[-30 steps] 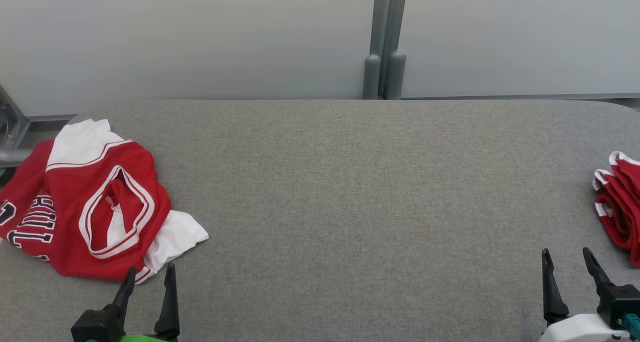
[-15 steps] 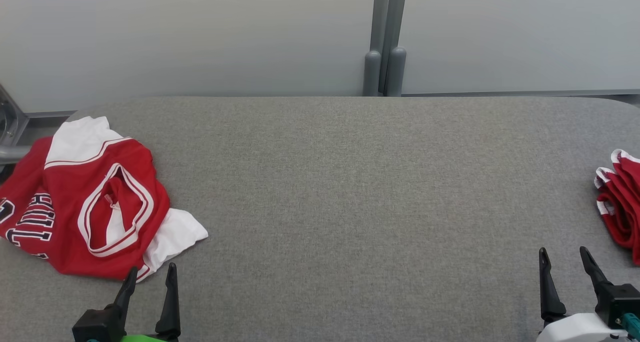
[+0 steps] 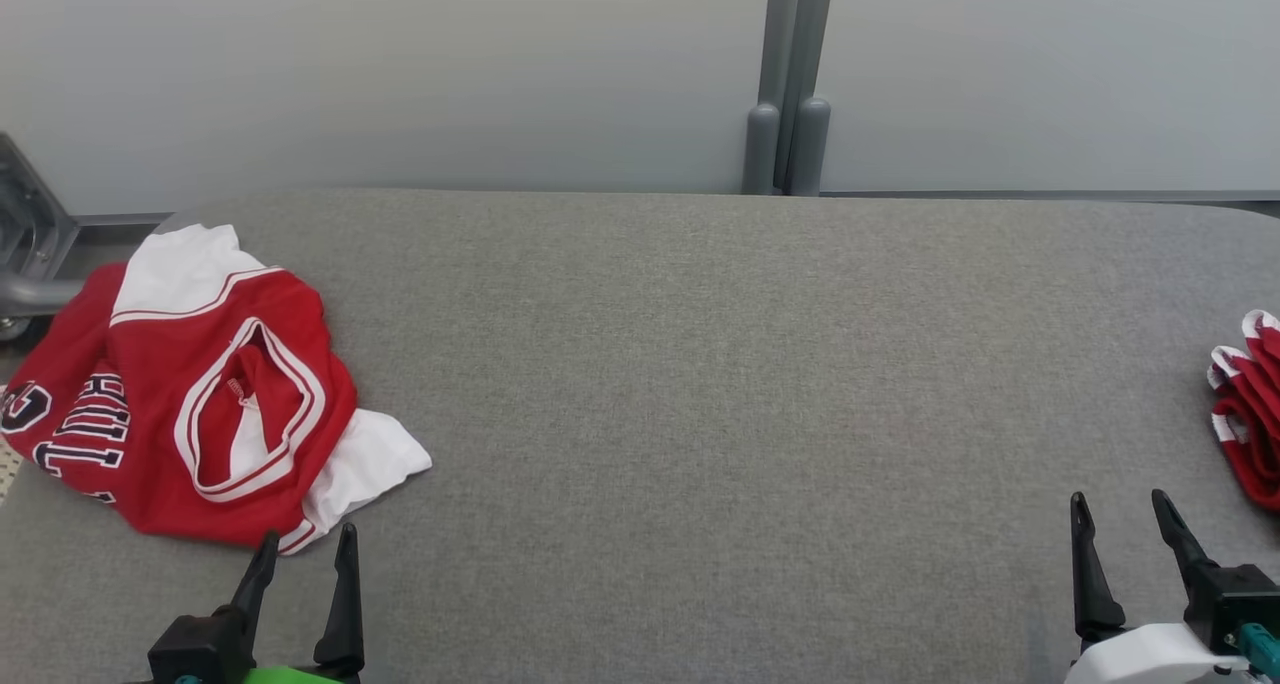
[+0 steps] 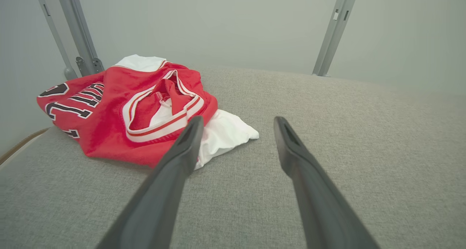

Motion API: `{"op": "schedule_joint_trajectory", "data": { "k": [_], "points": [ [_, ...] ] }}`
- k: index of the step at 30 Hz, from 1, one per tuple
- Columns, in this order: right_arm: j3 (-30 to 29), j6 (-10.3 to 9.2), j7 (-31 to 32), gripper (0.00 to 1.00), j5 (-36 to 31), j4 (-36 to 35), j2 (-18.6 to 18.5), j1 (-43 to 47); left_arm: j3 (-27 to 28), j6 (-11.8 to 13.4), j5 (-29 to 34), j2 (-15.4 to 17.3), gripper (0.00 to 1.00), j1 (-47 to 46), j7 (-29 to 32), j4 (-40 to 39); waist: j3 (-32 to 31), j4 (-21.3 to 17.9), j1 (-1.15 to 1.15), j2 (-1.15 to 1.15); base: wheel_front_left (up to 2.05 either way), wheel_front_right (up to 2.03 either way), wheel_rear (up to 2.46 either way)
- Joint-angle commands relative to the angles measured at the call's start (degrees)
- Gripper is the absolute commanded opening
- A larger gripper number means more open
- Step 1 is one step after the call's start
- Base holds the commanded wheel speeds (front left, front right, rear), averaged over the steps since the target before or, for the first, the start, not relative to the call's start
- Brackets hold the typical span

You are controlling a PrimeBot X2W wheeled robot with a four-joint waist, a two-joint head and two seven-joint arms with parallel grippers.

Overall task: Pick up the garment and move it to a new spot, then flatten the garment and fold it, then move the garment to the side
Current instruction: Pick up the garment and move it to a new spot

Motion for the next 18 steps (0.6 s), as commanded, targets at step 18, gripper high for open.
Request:
{"op": "schedule_joint_trajectory", "data": {
  "k": [18],
  "points": [
    [8.16,-0.01,-0.26,1.0,0.23,1.26,-0.05,-5.27,3.14,-0.07,0.36,2.27,1.0,1.68,-0.18,-0.54,-1.84,22.23,0.0,0.69,0.0,0.0,0.0]
  ]
}}
